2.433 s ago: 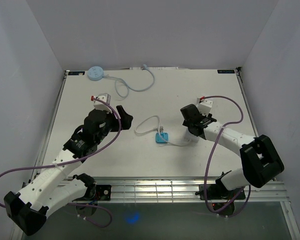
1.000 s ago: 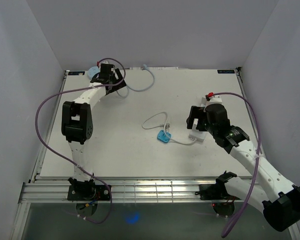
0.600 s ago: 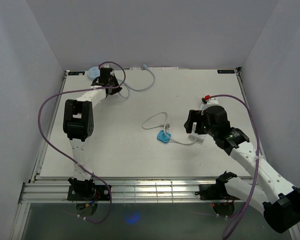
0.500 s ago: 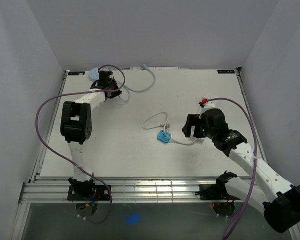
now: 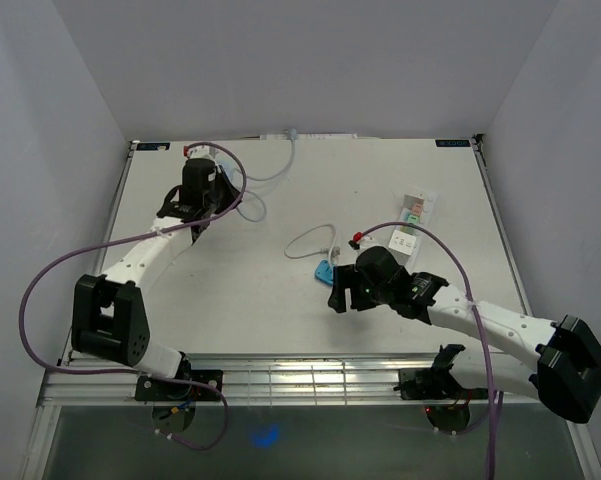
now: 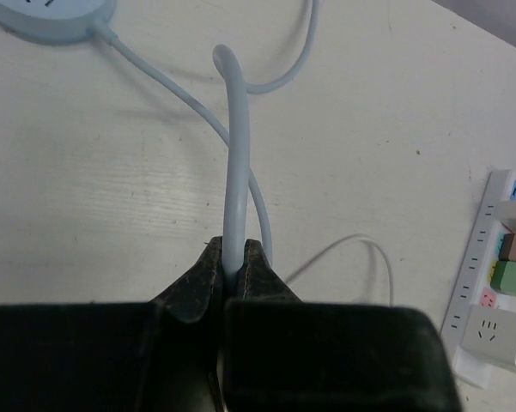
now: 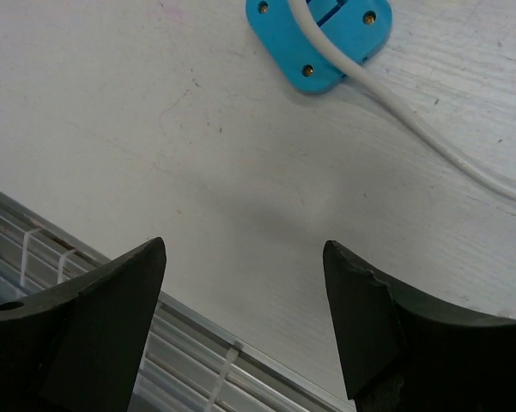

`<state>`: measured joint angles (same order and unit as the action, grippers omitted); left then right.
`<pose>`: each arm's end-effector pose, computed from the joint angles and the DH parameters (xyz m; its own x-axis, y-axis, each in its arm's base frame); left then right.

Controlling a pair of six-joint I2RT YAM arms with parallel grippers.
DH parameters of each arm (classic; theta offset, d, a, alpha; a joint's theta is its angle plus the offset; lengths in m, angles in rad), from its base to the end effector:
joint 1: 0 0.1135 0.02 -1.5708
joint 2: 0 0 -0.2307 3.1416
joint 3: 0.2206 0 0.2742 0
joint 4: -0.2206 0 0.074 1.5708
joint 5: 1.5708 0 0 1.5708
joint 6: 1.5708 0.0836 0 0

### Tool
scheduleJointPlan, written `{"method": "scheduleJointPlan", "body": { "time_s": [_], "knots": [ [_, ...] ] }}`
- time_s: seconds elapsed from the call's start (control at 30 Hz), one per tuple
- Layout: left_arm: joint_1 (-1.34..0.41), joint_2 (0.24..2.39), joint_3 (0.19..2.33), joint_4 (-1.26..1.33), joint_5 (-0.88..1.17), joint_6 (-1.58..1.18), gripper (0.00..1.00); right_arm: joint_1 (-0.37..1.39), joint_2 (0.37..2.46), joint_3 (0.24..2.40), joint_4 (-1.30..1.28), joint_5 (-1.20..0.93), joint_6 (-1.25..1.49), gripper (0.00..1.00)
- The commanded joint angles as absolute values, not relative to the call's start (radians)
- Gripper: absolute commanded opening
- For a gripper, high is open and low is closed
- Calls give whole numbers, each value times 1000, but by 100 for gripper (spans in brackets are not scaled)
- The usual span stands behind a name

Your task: Insert the plug

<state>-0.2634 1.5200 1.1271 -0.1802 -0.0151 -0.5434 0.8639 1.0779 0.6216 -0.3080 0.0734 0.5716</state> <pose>0.3970 -0.1058 0.2114 -0.5764 -0.3800 -0.7234 -0.0583 0.9022 -0.4274 0.1937 0.2173 0.1438 -0.7697 -0.0704 -0.6346 -0.3657 0.8633 0.3478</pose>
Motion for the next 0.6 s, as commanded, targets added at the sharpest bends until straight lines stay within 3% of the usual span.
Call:
{"method": "scheduleJointPlan", "body": {
  "time_s": [0.0, 0.3, 0.57],
  "knots": [
    [-287, 1387, 1033, -209, -38, -552, 0, 885, 1123, 661, -184, 91, 632, 79],
    [-362, 1180, 867, -245, -74, -572, 0, 885, 1339, 814, -74, 17, 548, 73],
    [-433, 1091, 712, -224, -92, -614, 0, 821, 1546, 945, -118, 109, 526, 86]
  ]
}}
